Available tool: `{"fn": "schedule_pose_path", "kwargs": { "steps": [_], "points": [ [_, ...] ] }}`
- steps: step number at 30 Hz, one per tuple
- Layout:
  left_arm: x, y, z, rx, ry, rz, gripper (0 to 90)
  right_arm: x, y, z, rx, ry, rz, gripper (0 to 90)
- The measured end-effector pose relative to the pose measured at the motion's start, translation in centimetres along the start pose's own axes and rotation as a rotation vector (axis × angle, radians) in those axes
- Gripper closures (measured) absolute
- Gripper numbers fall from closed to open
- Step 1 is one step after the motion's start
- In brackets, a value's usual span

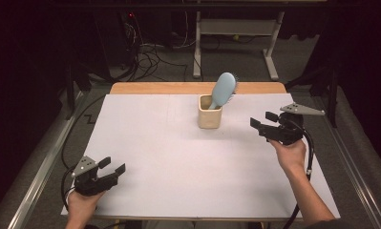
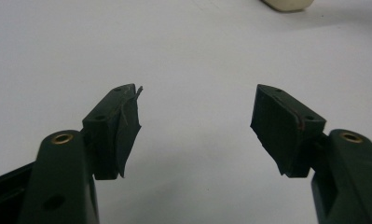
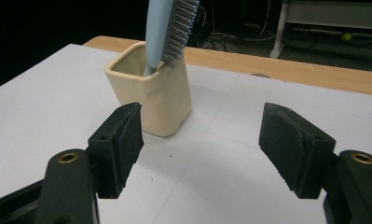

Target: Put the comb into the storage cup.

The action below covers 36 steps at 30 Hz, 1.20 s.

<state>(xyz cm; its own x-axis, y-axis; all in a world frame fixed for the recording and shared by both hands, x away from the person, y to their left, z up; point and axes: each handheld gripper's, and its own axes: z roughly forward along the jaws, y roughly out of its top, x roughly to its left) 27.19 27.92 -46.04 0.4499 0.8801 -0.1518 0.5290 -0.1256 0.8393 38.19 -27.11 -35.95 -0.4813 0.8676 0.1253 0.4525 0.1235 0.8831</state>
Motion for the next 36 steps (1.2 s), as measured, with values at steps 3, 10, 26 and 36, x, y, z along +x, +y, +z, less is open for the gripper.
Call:
{"fn": "schedule_pose_path", "kwargs": {
  "steps": [3, 10, 26, 36],
  "points": [
    [0.1, 0.0, 0.0, -0.001, -0.001, -0.005, 33.0, 0.0, -0.3, -0.4, 0.0, 0.001, -0.001, 30.8],
    [0.0, 0.0, 0.0, -0.001, 0.001, -0.004, 33.0, 0.1, -0.8, -1.2, -0.012, 0.003, -0.015, 30.6],
    [0.0, 0.0, 0.1, 0.001, -0.001, -0.001, 33.0, 0.2, -2.3, -2.8, -0.03, 0.009, -0.015, 30.1],
    [0.0, 0.0, 0.1, 0.001, 0.001, -0.002, 33.0, 0.4, -3.4, -3.2, -0.034, 0.011, -0.021, 28.0]
  ]
}}
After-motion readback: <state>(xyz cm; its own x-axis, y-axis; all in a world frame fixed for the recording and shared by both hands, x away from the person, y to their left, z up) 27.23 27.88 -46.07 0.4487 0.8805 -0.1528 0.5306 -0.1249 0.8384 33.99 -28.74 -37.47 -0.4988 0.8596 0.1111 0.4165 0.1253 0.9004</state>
